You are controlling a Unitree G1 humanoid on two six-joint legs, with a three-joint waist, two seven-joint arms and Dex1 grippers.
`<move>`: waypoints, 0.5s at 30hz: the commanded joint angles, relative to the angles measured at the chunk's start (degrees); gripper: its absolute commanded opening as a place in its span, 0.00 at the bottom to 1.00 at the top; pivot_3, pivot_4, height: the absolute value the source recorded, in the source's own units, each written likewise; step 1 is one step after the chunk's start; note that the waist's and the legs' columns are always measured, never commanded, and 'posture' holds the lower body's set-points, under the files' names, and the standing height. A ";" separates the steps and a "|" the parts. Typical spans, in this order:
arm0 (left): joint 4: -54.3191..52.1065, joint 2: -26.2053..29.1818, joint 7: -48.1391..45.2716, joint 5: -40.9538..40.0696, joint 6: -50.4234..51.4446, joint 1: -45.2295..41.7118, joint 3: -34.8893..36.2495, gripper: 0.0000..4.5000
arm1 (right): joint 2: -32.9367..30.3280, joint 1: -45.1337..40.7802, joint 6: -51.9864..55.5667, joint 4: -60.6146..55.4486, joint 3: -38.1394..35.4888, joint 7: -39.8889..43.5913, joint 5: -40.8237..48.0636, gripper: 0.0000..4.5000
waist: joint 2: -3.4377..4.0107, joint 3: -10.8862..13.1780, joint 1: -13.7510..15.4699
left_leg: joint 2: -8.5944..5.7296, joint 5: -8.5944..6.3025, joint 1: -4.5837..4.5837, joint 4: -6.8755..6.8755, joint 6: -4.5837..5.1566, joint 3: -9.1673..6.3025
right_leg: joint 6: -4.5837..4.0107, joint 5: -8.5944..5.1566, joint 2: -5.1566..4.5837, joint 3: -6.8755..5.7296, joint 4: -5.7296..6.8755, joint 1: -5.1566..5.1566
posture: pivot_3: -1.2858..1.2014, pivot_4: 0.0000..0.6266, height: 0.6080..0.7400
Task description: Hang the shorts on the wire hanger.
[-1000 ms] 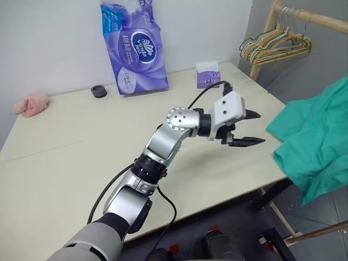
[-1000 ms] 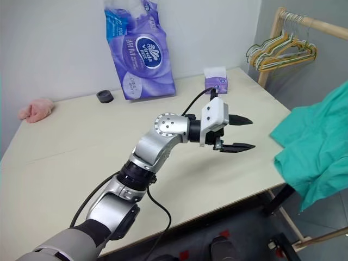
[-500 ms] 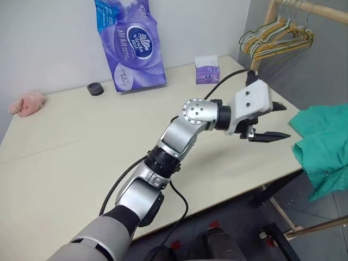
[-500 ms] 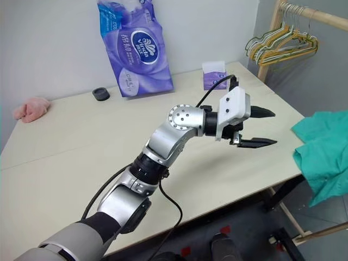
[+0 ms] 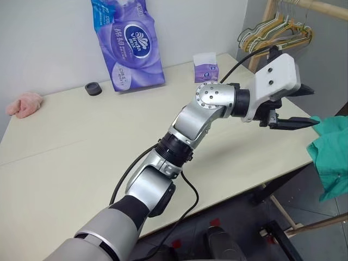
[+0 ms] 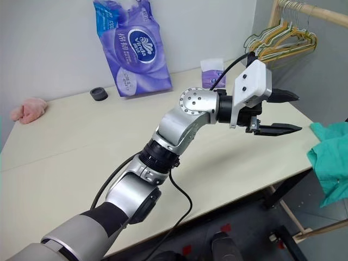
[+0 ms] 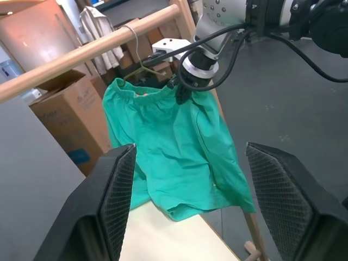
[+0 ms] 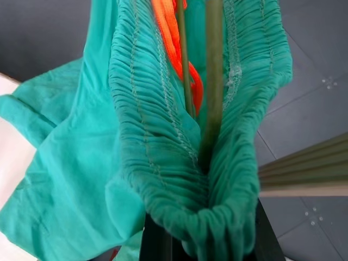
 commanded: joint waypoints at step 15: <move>1.43 -1.98 -1.55 -1.15 -2.15 -3.47 2.03 0.76 | -1.89 -4.18 1.51 -3.91 -3.47 1.05 -2.66 0.67 | -0.02 0.27 -1.05 | -0.04 -0.15 0.12 -0.01 0.23 0.44 | 0.27 0.04 0.01 0.67 -0.03 -0.01 | 0.41 0.19 1.00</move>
